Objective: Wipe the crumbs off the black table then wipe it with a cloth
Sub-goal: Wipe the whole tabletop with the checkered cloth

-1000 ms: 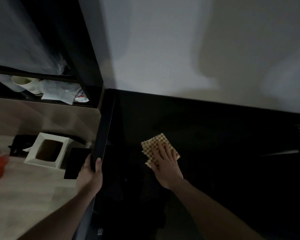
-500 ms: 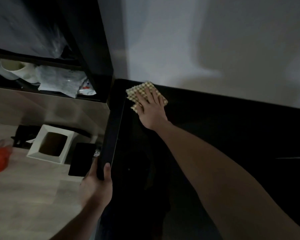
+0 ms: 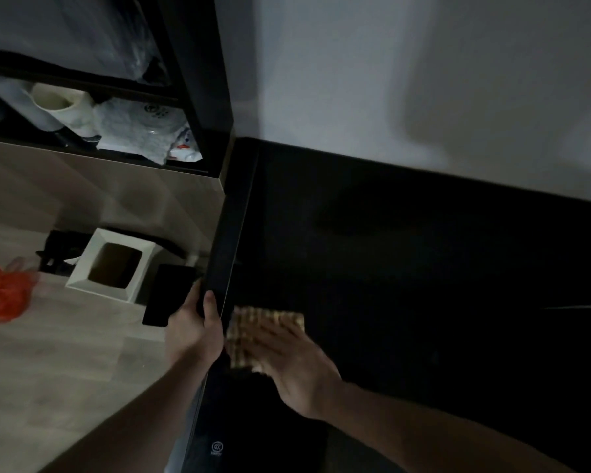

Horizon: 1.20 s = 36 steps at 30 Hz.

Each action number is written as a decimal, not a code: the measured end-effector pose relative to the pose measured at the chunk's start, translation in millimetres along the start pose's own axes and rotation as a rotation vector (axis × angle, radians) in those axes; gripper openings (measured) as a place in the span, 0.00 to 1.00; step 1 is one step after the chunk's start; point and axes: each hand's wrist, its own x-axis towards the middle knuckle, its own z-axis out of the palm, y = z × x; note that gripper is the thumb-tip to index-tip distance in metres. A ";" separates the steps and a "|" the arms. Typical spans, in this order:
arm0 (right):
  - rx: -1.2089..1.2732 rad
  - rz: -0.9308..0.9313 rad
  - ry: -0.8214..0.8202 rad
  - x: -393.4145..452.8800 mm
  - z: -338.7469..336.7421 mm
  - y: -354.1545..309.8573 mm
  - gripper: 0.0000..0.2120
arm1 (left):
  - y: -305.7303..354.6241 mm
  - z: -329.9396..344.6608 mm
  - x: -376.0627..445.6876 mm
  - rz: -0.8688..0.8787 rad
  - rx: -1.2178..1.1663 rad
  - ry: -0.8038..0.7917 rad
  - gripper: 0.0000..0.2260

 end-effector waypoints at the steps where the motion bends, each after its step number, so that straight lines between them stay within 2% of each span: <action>1: 0.048 -0.036 0.000 -13.0 2.8 -1.8 0.28 | 0.4 -0.1 0.0 -0.001 0.001 0.008 0.21; 4: 0.173 -0.086 0.060 -19.1 -0.8 11.6 0.26 | 0.8 0.5 0.1 -0.004 0.015 0.019 0.22; 7: 0.287 -0.019 0.251 19.8 -24.5 43.1 0.20 | -0.4 3.3 0.5 0.013 0.020 0.034 0.22; 11: 0.074 0.248 0.405 92.0 -88.2 119.8 0.25 | -3.7 7.2 2.5 0.014 0.017 0.057 0.21; 14: 0.013 0.416 0.377 125.5 -120.3 167.6 0.29 | -7.0 8.8 5.1 0.030 0.020 0.067 0.21; 16: -0.039 0.454 0.324 130.4 -115.2 177.4 0.29 | -7.9 9.4 5.4 0.027 0.024 0.063 0.21; 20: -0.055 0.448 0.357 106.4 -79.6 137.1 0.26 | -7.7 10.2 5.4 0.032 0.031 0.068 0.20; 25: 0.104 0.267 0.331 21.0 -30.2 39.4 0.27 | -3.3 6.9 2.1 0.010 0.036 0.053 0.21; 27: 0.180 0.202 0.258 -23.5 -0.8 -1.4 0.26 | -1.3 4.9 0.5 -0.012 0.034 0.052 0.22; 30: 0.350 0.044 0.106 -84.8 48.0 -37.0 0.18 | 2.8 2.4 -2.7 -0.011 0.022 0.052 0.22; 32: 0.405 -0.051 -0.006 -107.3 65.2 -46.1 0.20 | 5.3 1.2 -5.1 -0.003 0.008 0.048 0.22; 34: 0.433 0.002 0.000 -107.2 54.5 -50.3 0.19 | 5.2 0.9 -5.6 -0.001 0.005 0.052 0.22; 36: 0.533 0.121 0.135 -88.9 26.6 -46.8 0.22 | 4.7 1.4 -5.3 -0.006 0.015 0.055 0.22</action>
